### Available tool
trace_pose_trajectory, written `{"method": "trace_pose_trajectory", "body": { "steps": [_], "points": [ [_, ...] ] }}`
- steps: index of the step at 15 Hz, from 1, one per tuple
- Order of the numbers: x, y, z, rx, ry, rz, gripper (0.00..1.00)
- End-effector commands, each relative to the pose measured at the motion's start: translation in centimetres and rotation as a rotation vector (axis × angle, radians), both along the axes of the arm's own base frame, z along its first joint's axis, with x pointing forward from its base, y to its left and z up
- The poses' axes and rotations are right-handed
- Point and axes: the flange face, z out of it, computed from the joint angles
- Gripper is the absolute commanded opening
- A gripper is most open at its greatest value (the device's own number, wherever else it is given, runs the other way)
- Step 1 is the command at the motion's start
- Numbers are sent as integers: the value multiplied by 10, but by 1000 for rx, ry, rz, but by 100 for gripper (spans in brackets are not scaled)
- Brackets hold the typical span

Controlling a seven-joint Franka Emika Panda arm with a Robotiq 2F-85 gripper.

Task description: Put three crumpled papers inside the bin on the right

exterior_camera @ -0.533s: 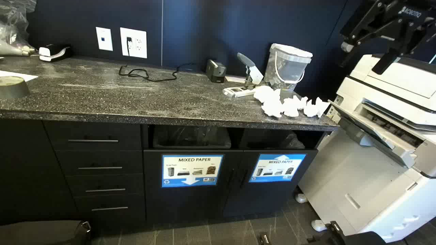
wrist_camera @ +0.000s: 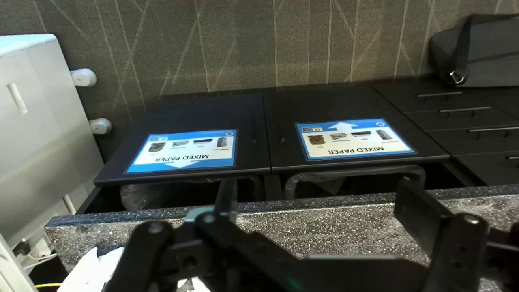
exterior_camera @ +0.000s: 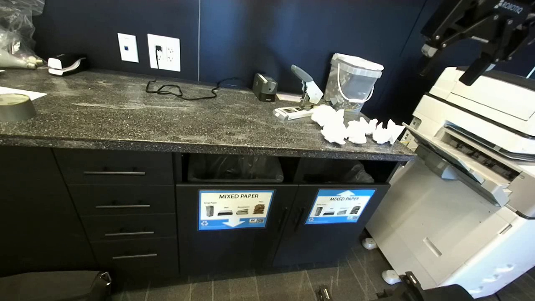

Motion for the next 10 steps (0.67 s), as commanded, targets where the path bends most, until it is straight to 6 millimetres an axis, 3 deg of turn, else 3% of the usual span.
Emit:
{"method": "trace_pose_trajectory", "body": {
  "steps": [1,5,10],
  "points": [
    [4,-2,-6,2,-7,2,100],
    [21,-13,-30,-10,-10,-30,100],
    [58,-32,-80,3,-15,-20,100]
  ]
}}
